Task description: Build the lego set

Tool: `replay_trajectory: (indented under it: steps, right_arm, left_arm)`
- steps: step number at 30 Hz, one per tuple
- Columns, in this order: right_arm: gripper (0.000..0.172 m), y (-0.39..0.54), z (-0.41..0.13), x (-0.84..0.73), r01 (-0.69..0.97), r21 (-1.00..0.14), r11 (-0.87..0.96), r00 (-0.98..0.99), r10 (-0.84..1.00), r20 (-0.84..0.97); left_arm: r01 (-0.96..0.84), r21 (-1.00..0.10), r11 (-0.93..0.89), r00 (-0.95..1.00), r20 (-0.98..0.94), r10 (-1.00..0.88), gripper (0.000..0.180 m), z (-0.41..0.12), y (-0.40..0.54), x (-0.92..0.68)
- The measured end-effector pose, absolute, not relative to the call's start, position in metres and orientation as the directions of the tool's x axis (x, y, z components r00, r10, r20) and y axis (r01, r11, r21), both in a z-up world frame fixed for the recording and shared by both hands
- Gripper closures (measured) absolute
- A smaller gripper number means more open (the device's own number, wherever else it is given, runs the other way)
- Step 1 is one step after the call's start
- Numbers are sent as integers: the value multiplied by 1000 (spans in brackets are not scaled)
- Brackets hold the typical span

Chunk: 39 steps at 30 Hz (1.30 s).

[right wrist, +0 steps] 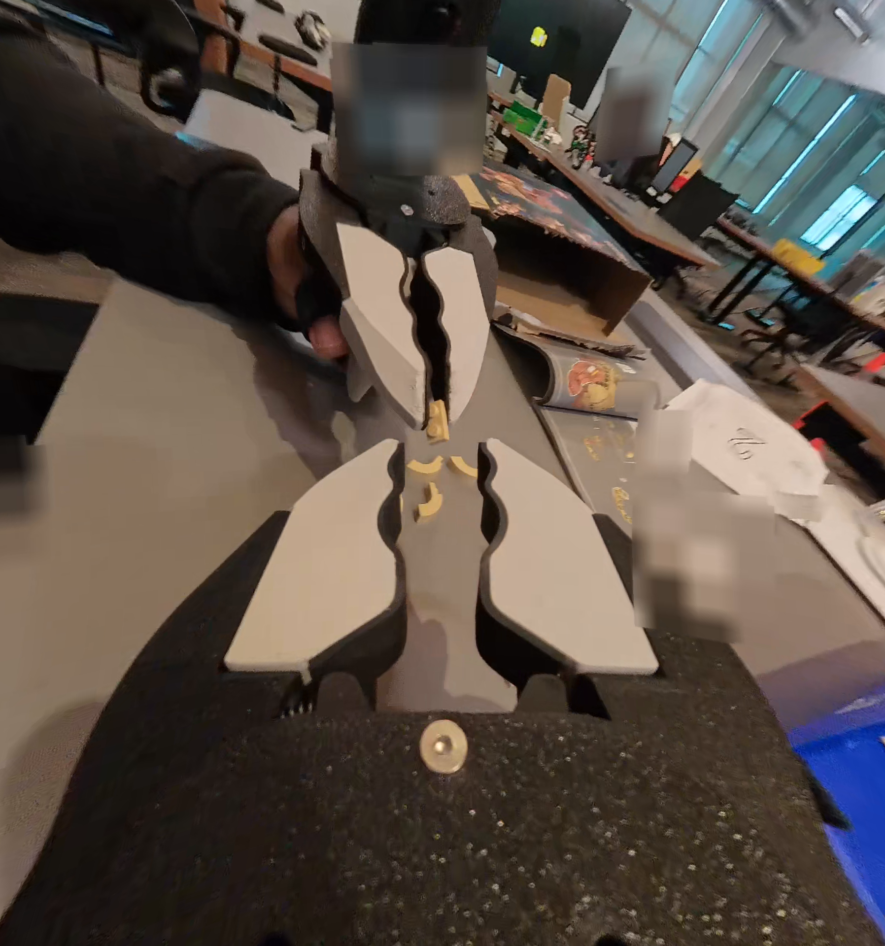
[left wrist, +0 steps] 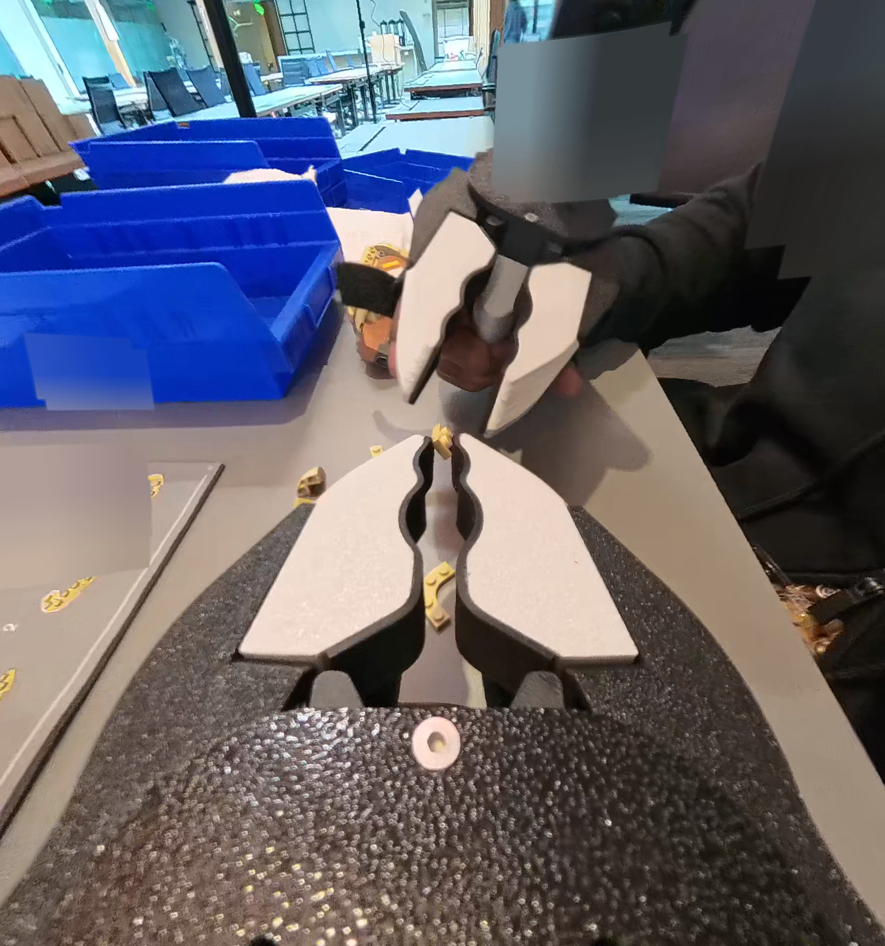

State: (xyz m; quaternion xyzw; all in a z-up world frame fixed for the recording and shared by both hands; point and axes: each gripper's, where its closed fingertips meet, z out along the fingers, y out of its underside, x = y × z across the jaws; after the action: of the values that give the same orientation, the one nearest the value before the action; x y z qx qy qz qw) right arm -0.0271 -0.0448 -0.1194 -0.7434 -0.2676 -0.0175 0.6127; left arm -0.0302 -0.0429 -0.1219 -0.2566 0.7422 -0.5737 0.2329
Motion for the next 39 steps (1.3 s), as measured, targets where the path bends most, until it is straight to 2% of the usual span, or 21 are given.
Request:
replay_trajectory:
  steps: [8, 12, 15, 18, 21, 24, 28, 32, 39]
  right_arm:
    - [151, -37, -129, -34, 594, -799, -94, 779, 316, 542]
    - [153, -36, -125, -36, 602, -795, -77, 776, 293, 559]
    - [164, -36, -125, -36, 608, -790, -79, 771, 292, 565]
    - [164, -37, -126, -36, 611, -787, -86, 769, 302, 564]
    - [164, -38, -128, -34, 579, -808, -113, 788, 330, 519]
    - [164, -40, -132, -29, 520, -839, -160, 822, 358, 442]
    - [164, -40, -148, -25, 373, -876, -305, 880, 417, 229]
    - [164, -41, -160, -23, 282, -864, -418, 899, 428, 86]
    - [164, -39, -164, -22, 285, -851, -442, 902, 424, 82]
  left_arm:
    - [-185, -972, 148, -787, 56, -614, 174, -121, -45, -34]
    - [-202, -968, 151, -786, 68, -615, 174, -123, -45, -34]
    - [-211, -965, 158, -786, 71, -614, 174, -125, -46, -34]
    - [-213, -964, 162, -791, 73, -607, 174, -125, -46, -35]
    - [-196, -960, 202, -784, 29, -620, 169, -128, -44, -33]
    - [-161, -897, 411, -748, -161, -644, 157, -149, -26, -30]
    - [-212, -798, 565, -783, -208, -587, 166, -176, -20, -38]
    - [-280, -718, 637, -784, -212, -583, 170, -193, -18, -39]
    - [-367, -686, 628, -761, -168, -627, 164, -199, -19, -35]
